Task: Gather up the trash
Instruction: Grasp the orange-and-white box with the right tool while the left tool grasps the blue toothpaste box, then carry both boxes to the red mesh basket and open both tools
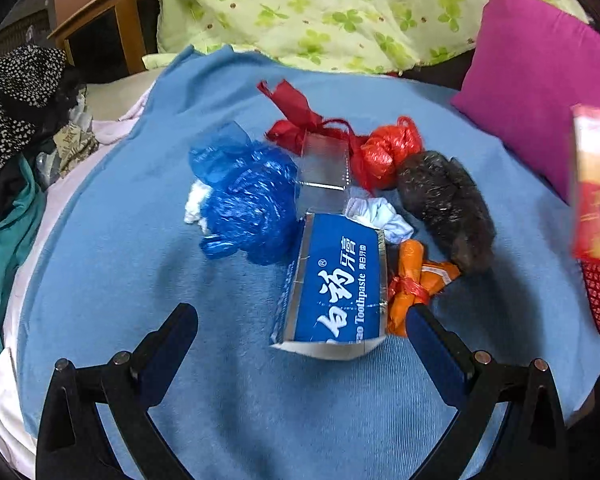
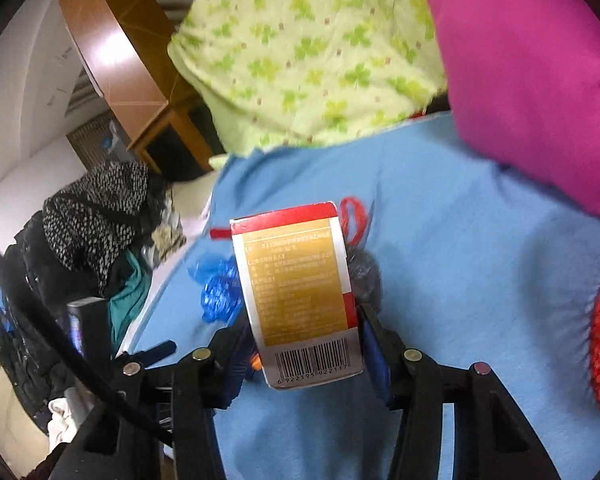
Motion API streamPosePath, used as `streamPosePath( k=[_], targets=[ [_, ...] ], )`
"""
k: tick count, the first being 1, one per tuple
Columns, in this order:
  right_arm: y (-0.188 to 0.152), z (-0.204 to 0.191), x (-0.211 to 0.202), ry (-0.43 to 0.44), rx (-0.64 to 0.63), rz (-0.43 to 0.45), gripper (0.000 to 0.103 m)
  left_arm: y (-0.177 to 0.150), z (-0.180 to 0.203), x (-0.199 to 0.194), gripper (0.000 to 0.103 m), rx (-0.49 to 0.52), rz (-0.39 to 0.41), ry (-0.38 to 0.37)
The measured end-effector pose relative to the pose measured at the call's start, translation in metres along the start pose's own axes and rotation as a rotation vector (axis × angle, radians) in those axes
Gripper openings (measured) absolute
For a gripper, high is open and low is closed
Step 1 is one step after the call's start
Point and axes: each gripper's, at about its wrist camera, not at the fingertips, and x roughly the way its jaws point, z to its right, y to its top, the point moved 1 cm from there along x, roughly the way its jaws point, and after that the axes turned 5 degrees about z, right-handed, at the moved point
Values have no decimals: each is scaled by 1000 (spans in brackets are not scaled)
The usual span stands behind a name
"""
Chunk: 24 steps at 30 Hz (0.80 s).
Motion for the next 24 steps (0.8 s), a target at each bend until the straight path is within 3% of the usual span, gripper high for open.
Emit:
streamPosePath(
  k=[3,5,8,14,24],
  targets=[
    [2,6,-10,-11,6,36,53,0,0,9,98,-18,-21,-13],
    [4,11,-15,-16,13,48,53,-1,-1,15,79,-30,-42,-40],
    [7,18,-22,-19,18,72,53,-3,-1,19,64,-49,-64,-86],
    [15,30,-41,-28,33,144,53,-1,0,7,60,-44,-17,-89],
    [24,53,-90,-55,56,292,53,5,7,-64,60,-34,125,-134]
  ],
)
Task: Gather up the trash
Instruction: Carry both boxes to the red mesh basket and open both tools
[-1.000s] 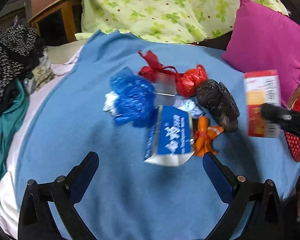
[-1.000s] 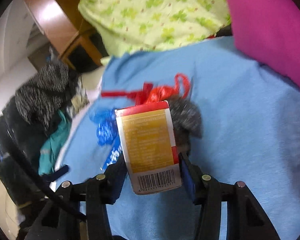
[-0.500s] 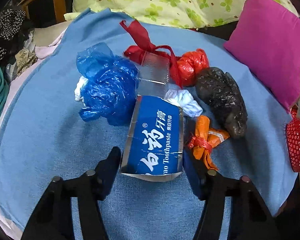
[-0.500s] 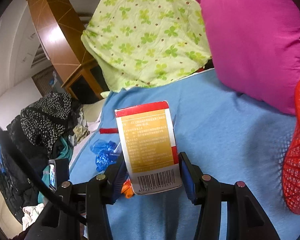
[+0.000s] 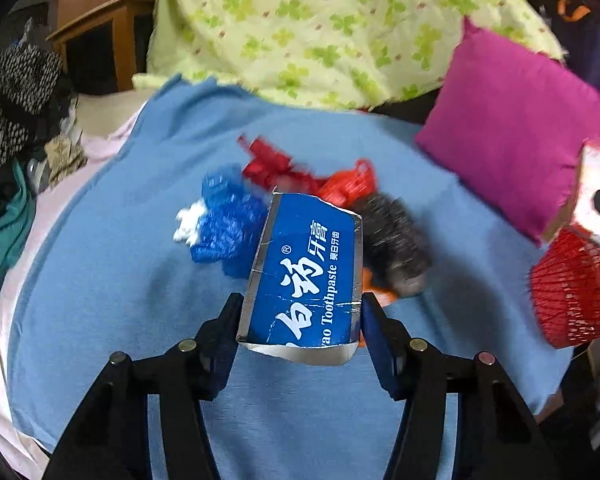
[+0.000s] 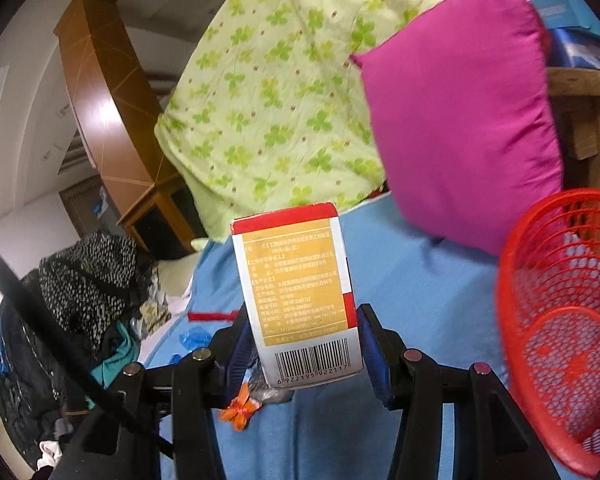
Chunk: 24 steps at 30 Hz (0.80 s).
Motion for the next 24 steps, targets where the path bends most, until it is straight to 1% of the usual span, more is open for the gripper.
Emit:
streamPosePath(
  k=[5,9,13,19,24],
  targets=[
    [15,23,-30,-22,33,89,53,20,47,-31,60,84,89,-77],
    [25,50,-54,-48,83,144,53,33,83,-42,60,147,131,-148],
    [32,75,-73,-74,137,182,53,44,110,-38,60,154,117,-235],
    [40,112,-101,-101,236,244,53,56,156,-44,60,191,121,-322],
    [44,136,-118,-131,307,278,53,62,215,-48,60,272,122,-413]
  ],
)
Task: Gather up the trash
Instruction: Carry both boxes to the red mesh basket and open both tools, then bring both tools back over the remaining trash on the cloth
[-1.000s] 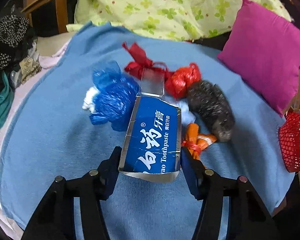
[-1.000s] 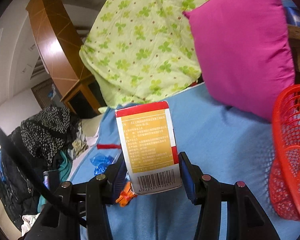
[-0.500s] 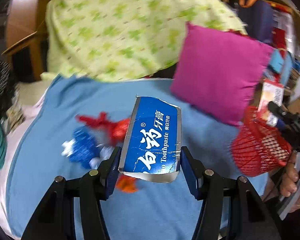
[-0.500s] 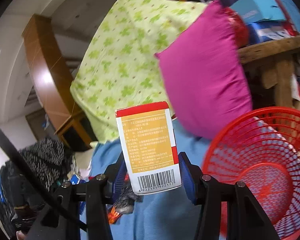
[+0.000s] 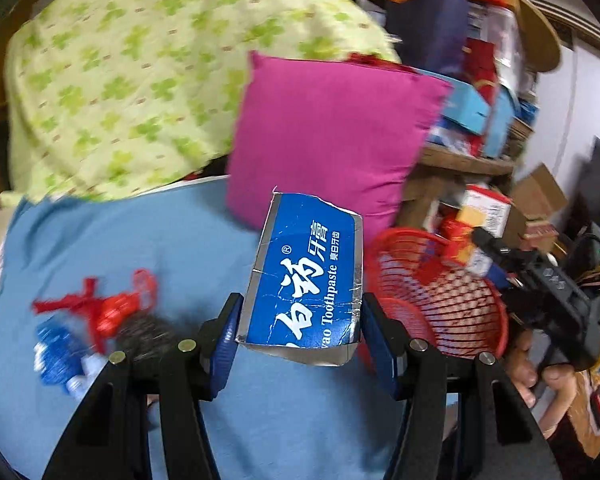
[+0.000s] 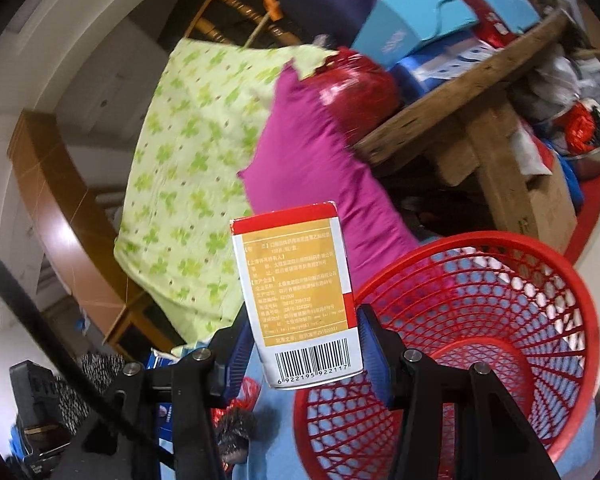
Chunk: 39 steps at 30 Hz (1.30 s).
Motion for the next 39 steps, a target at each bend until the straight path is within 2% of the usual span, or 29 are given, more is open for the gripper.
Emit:
streamPosePath(
  k=[4,8,9,12,18,25,31,35,39],
  targets=[
    [6,17,-3,-46,58,3,55,7,43,21,61,62,-19,-69],
    [12,33,-9,-108,101,22,55,8,70,48,63,90,-56,-106],
    [14,34,-8,-117,104,27,56,8,74,51,63,93,-61,-111],
    [16,40,-12,-136,132,50,67,5,88,66,65,103,-86,-131],
    [18,35,-16,-152,115,89,68,-2,86,66,66,106,-84,-122],
    [3,-23,-17,-62,-67,140,68,-25,33,30,66,18,-63,-55],
    [-30,-89,-13,66,-231,143,68,-63,-40,-15,67,-51,-58,96],
    [-56,-118,4,129,-262,66,68,-91,-107,-50,67,-154,-60,230],
    [-86,-139,33,166,-259,-65,68,-112,-163,-77,67,-242,-59,352]
  ],
)
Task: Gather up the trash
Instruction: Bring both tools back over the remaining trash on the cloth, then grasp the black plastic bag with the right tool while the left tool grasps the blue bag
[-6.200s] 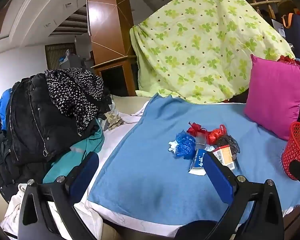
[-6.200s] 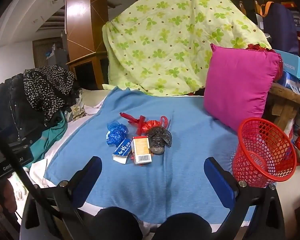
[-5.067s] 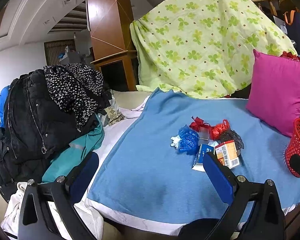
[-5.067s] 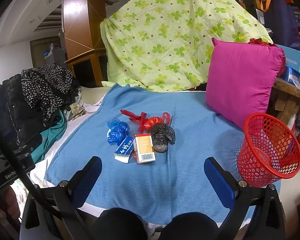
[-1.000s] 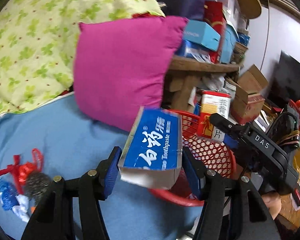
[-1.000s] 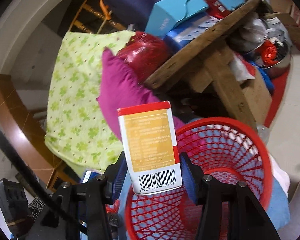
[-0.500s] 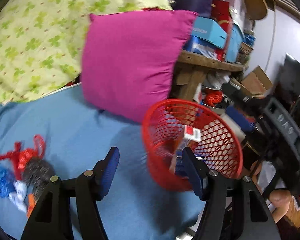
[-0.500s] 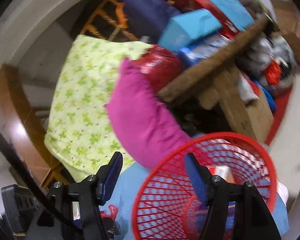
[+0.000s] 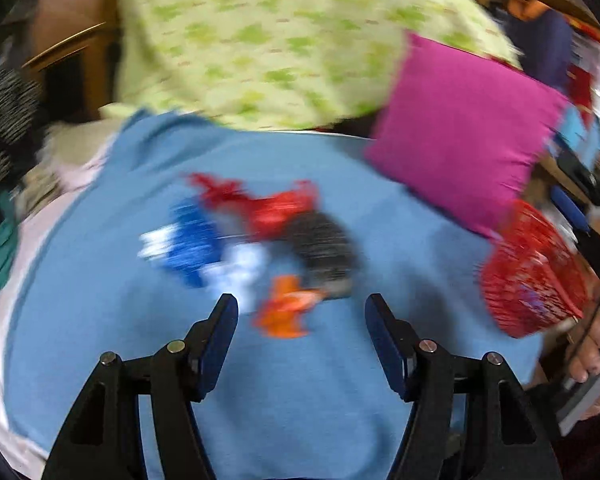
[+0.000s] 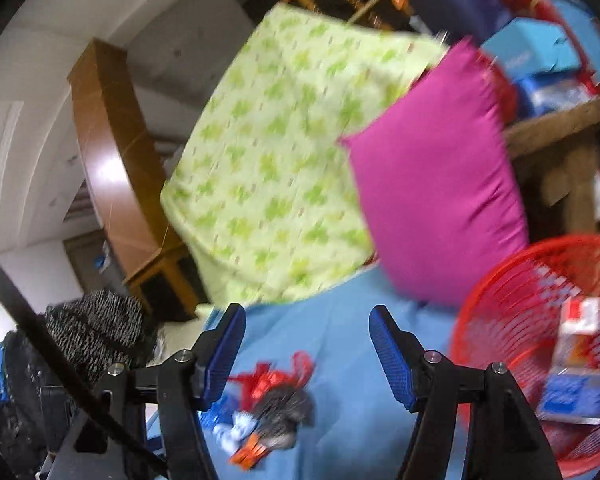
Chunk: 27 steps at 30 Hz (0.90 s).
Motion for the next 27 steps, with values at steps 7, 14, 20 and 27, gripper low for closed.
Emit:
streamPosePath(
  k=[7,14,20,27],
  targets=[
    [-59,-33,81,43,-10,-308,68,-11,-81,-3,67,-121,1,127],
    [-108,-38,148,20,-18,-527,68,-4,-111,23,67,-177,-23,123],
    [-134,-28,188,-15,22,-635,67,18,-119,62,67,-211,-52,90],
    [-160,-36,220,-42,-33,-723,55,30,-117,119,60,-274,-142,9]
  ],
)
